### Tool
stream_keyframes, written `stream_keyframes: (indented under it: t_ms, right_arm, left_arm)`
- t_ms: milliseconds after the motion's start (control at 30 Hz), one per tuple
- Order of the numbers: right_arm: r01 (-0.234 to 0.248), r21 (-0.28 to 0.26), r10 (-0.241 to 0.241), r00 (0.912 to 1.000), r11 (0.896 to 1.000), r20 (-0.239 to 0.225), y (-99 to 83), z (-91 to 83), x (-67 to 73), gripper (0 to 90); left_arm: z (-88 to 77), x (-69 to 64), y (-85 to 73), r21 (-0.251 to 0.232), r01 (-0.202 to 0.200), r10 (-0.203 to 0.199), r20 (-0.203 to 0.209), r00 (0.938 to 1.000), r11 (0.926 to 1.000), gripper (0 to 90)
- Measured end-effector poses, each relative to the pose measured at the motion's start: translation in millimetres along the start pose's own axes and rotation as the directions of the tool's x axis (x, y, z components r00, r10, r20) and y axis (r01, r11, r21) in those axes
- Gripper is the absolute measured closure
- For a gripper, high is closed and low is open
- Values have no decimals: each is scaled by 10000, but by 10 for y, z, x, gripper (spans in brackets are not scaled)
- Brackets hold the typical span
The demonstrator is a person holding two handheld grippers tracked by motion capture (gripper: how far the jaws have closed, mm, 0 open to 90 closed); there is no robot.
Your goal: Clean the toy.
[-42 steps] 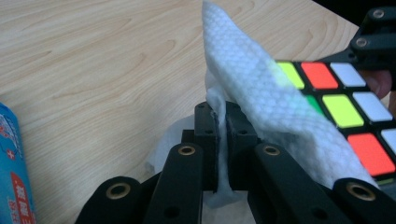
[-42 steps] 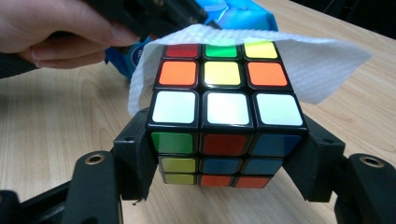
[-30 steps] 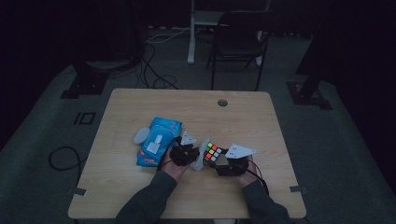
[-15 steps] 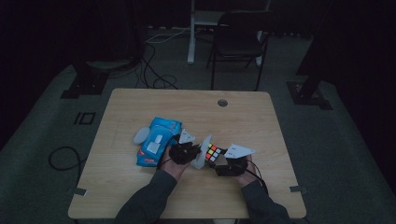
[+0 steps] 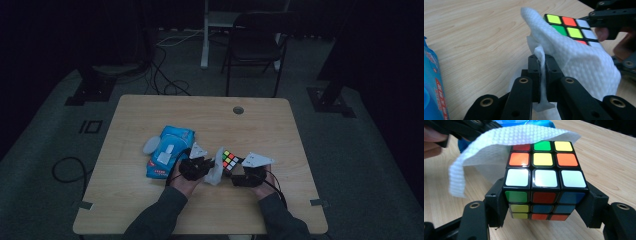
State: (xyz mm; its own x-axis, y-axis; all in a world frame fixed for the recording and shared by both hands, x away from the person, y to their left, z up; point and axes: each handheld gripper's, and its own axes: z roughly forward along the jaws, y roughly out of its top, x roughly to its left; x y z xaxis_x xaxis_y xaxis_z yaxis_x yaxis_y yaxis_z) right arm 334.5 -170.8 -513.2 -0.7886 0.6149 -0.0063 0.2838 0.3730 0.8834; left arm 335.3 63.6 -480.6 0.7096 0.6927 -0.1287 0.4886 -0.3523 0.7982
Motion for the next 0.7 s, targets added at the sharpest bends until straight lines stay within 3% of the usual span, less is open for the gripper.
stream_keyframes:
  t_ms: [133, 333, 700]
  right_arm:
    - [-34, 20, 33, 9999, 10000, 122, 4, 10, -6, 348]
    - [-60, 9, 59, 9997, 10000, 228, 8, 15, -7, 348]
    - [-86, -128, 90, 9996, 9999, 285, 24, -7, -6, 348]
  left_arm:
    - [-52, -63, 14, -179, -172, 174, 109, 9998, 9997, 860]
    - [-12, -167, 14, -62, -498, 500, 371, 9981, 9987, 859]
    - [111, -181, -68, 377, -583, 571, 306, 9979, 9976, 859]
